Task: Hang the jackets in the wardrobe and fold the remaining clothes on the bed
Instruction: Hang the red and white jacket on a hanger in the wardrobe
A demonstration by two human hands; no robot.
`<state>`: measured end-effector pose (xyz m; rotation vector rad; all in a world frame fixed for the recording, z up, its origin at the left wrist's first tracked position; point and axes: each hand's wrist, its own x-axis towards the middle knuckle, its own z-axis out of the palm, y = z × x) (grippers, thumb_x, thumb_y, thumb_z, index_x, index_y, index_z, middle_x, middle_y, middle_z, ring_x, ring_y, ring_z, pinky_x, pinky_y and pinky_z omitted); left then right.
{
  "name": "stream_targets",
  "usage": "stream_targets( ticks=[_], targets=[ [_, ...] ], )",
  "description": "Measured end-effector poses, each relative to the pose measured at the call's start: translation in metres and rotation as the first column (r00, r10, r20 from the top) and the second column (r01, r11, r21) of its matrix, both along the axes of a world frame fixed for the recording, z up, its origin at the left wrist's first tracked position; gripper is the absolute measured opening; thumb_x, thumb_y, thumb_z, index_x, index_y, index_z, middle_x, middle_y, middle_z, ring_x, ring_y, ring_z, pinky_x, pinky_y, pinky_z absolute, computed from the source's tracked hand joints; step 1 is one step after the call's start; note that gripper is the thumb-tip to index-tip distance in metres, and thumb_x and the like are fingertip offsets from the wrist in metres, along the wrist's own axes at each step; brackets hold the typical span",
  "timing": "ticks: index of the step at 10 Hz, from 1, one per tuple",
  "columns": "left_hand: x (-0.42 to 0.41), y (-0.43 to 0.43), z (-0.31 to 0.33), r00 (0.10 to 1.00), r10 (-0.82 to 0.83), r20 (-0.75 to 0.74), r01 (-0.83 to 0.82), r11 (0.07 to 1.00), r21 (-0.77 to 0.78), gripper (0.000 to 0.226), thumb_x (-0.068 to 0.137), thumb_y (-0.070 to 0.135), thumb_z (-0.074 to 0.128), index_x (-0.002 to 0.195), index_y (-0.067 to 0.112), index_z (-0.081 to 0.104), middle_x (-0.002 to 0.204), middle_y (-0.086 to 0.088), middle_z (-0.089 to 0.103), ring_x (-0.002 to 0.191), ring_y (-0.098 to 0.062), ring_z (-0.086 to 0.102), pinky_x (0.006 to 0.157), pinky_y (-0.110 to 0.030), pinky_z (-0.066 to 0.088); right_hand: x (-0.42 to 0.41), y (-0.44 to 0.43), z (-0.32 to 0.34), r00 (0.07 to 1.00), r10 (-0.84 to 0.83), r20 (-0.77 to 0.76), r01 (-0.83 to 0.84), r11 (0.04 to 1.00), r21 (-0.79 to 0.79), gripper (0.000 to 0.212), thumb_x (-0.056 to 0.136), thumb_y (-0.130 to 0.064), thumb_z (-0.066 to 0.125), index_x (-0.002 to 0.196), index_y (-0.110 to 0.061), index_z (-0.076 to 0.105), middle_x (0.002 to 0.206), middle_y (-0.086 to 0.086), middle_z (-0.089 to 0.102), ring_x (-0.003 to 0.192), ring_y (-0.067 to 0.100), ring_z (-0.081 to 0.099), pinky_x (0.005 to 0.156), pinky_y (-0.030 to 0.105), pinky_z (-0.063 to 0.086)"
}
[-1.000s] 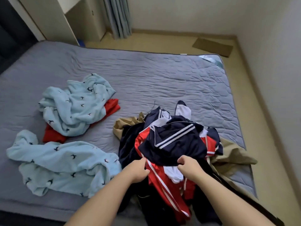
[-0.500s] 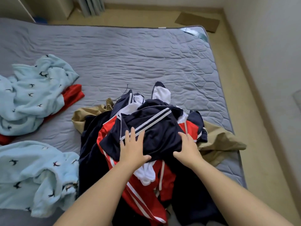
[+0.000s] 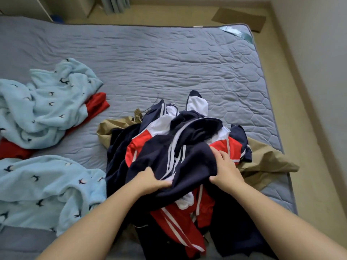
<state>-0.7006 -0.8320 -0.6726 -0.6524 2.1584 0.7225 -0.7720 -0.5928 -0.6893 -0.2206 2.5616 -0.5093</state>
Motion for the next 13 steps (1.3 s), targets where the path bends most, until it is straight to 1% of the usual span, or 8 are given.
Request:
stream_targets(
  ticks=[1,4,6,7,10,11,12,13],
  targets=[
    [0.026,-0.048,0.027,0.853,-0.415,0.315,0.49,0.844,-0.216,0.053,0.071,0.052,0.071,0.107,0.015,0.064,0.113,-0.005,0.066,0.099,-0.022,0.062,0.078,-0.029,0.049,0.005,-0.029,0.01,0.994,0.083,-0.076,-0.071,0.987,0.146,0.102,0.075,-0.021,0.07,0.15,-0.038,0.003,0.157,0.005,0.008,0.139,0.03,0.023,0.103,0.042,0.038],
    [0.066,-0.189,0.074,0.451,-0.263,0.853,0.756,0.621,-0.208,0.026,0.085,0.044,0.055,0.109,0.036,0.05,0.106,0.01,0.055,0.108,-0.016,0.055,0.081,-0.03,0.04,0.009,-0.144,-0.005,0.925,0.375,-0.064,-0.306,0.833,0.46,0.053,0.089,-0.023,0.054,0.136,-0.039,0.037,0.159,0.005,-0.002,0.143,0.043,-0.009,0.101,0.075,0.006],
    [0.122,-0.244,0.047,0.808,-0.23,0.542,0.504,0.746,-0.435,0.038,0.082,0.035,0.055,0.117,0.021,0.056,0.116,0.003,0.057,0.109,-0.021,0.057,0.08,-0.03,0.044,0.03,-0.213,-0.003,0.972,-0.232,0.033,0.234,0.97,-0.071,0.007,0.094,-0.018,0.044,0.094,-0.019,0.052,0.104,0.013,0.059,0.101,0.033,0.054,0.093,0.048,0.038],
    [0.139,-0.265,0.04,0.98,0.166,-0.111,-0.191,0.942,-0.275,0.019,0.087,0.026,0.054,0.098,0.011,0.06,0.106,-0.008,0.064,0.099,-0.028,0.058,0.074,-0.029,0.042,0.046,-0.279,0.03,0.614,-0.444,0.652,0.786,0.415,-0.458,0.017,0.097,-0.013,0.038,0.093,-0.015,0.054,0.099,0.013,0.057,0.095,0.031,0.054,0.083,0.055,0.046],
    [0.129,-0.357,0.173,-0.157,0.433,-0.888,-0.874,0.358,0.329,0.028,0.094,0.019,0.043,0.118,0.005,0.048,0.12,-0.013,0.058,0.107,-0.023,0.054,0.081,-0.02,0.037,0.139,-0.471,0.134,-0.127,0.498,0.858,0.88,0.456,-0.134,0.048,0.089,-0.005,0.039,0.048,-0.01,0.064,0.045,-0.003,0.062,0.043,0.004,0.06,0.047,0.018,0.05],
    [0.127,-0.372,0.208,-0.231,0.228,-0.946,-0.803,0.504,0.318,0.036,0.092,0.018,0.04,0.124,0.002,0.046,0.117,-0.003,0.058,0.101,-0.005,0.053,0.078,-0.001,0.036,0.137,-0.491,0.14,0.088,0.451,0.888,0.84,0.445,-0.309,0.032,0.097,-0.013,0.041,0.073,-0.01,0.063,0.062,0.0,0.069,0.059,0.006,0.065,0.062,0.02,0.052],
    [0.14,-0.369,0.176,0.296,0.054,-0.954,-0.761,0.617,-0.201,0.037,0.093,0.017,0.041,0.126,0.003,0.048,0.124,-0.004,0.055,0.116,-0.013,0.048,0.113,-0.03,0.028,0.127,-0.487,0.16,0.551,0.187,0.814,0.642,0.528,-0.556,0.024,0.094,-0.023,0.041,0.1,-0.016,0.063,0.097,0.007,0.067,0.082,0.019,0.064,0.073,0.034,0.054],
    [0.167,-0.351,0.109,0.949,0.229,-0.217,-0.312,0.785,-0.535,0.039,0.089,0.017,0.043,0.128,0.014,0.049,0.132,-0.007,0.051,0.123,-0.028,0.046,0.113,-0.049,0.023,0.124,-0.445,0.093,0.826,0.368,0.427,-0.225,0.91,-0.348,0.036,0.095,-0.021,0.042,0.127,-0.009,0.053,0.126,0.012,0.056,0.111,0.028,0.055,0.09,0.032,0.042]
  ],
)
